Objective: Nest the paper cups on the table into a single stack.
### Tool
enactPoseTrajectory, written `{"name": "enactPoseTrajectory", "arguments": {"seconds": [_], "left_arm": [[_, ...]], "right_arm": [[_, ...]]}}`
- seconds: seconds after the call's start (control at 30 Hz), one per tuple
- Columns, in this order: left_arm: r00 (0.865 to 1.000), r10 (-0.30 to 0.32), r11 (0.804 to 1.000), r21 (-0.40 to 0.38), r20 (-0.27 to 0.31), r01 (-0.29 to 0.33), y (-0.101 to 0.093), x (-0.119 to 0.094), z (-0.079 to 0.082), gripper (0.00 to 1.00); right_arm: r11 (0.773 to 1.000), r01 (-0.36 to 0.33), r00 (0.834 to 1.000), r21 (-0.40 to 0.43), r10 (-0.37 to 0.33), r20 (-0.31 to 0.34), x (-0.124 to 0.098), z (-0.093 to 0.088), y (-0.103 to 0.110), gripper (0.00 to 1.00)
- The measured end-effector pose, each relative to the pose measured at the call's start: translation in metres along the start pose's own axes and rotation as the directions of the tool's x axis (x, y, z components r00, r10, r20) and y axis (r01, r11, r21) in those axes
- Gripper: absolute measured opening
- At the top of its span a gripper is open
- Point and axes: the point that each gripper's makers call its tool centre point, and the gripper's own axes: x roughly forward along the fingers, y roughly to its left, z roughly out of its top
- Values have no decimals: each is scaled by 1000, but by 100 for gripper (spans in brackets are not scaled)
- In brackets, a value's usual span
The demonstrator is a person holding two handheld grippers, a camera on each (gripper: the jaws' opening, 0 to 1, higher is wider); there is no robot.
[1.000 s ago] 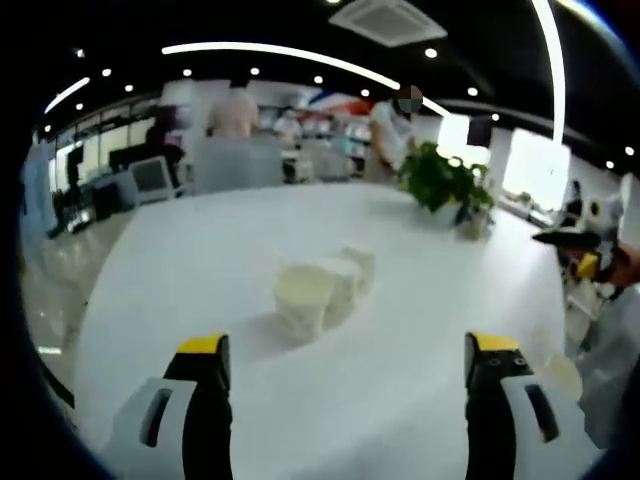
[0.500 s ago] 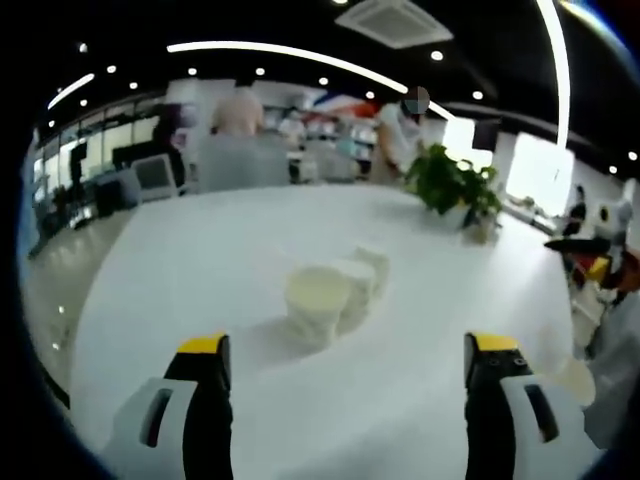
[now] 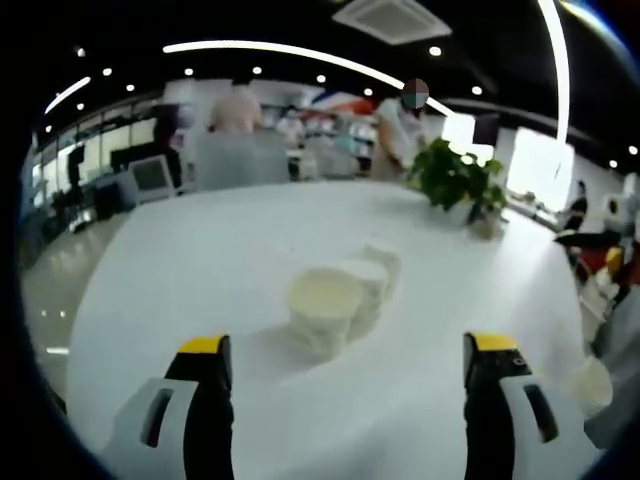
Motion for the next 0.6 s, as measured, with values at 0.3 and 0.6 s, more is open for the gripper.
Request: {"name": "enactPoseTrajectory", "arguments": {"seconds": [0.3,0.6], "left_arm": [[1000,16,1000,-4,13,-16,13,8,0,95],[1000,12,1000,-3,22,-12,21,22,3,96]], "right_arm": [[1000,-1,1000,12,1,-13,1,-2,-1,98],[1000,-9,1000,14,9,-6,5,2,2,98]]}}
